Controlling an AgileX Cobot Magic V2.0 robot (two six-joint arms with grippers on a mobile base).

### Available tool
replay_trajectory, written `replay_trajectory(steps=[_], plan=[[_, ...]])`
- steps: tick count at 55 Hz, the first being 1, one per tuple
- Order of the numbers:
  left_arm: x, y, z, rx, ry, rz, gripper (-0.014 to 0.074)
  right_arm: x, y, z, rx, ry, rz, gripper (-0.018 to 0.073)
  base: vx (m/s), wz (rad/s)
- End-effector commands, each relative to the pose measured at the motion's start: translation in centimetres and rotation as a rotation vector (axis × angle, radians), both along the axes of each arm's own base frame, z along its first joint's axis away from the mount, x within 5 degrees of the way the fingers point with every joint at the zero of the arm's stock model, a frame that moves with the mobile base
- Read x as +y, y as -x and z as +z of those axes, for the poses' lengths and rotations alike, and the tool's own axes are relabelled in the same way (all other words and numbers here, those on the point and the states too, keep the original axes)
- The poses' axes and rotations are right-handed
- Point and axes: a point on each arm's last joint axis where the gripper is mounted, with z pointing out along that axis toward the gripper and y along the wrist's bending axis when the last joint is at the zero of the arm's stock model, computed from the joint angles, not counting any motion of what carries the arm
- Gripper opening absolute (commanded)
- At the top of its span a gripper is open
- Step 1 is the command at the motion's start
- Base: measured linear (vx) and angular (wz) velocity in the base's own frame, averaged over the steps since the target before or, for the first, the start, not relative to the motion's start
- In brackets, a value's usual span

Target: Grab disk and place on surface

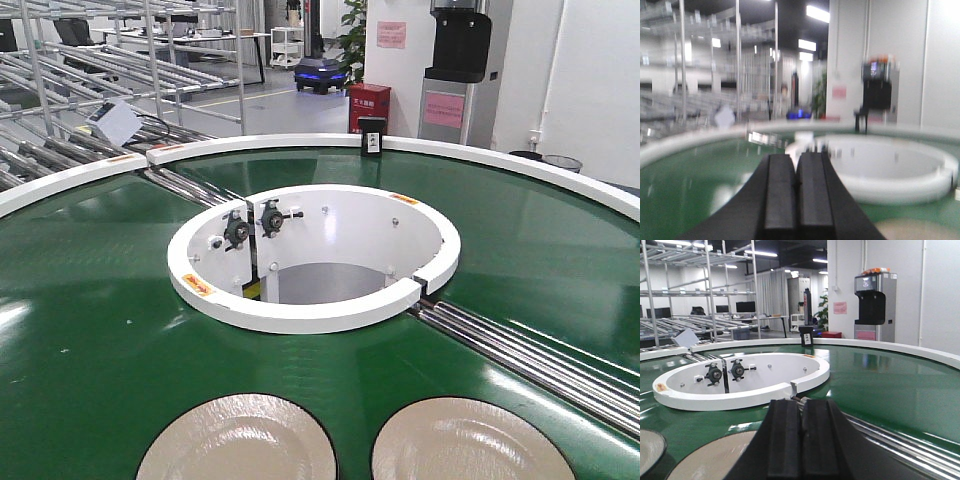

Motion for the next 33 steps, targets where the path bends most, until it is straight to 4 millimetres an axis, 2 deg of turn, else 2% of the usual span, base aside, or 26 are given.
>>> replay_trajectory(steps=[1, 6, 9, 15, 21, 33], plan=[[0.0, 1.5, 5.4, -0.231, 0.060, -0.028, -0.0007, -0.1, 1.0, 4.9, -0.103, -0.004, -0.004, -0.0008, 0.00, 0.00], [0.0, 2.2, 9.2, -0.207, 0.047, -0.028, -0.0007, -0.3, 1.2, 8.6, -0.055, 0.009, -0.026, -0.0008, 0.00, 0.00], [-0.1, 2.3, 11.4, -0.158, 0.032, -0.022, -0.0007, -0.4, 0.7, 10.0, -0.013, 0.034, -0.040, -0.0008, 0.00, 0.00], [-0.1, 0.8, 14.0, 0.049, -0.030, -0.004, -0.0007, -0.3, -1.1, 11.6, 0.050, 0.056, -0.047, -0.0008, 0.00, 0.00], [-0.1, -1.7, 14.2, 0.193, -0.029, -0.007, -0.0007, -0.1, -3.6, 11.4, 0.129, 0.064, -0.040, -0.0004, 0.00, 0.00], [-0.1, -7.1, 11.8, 0.424, -0.027, -0.011, 0.0005, 0.3, -8.1, 9.2, 0.321, 0.072, -0.029, 0.0041, 0.00, 0.00]])
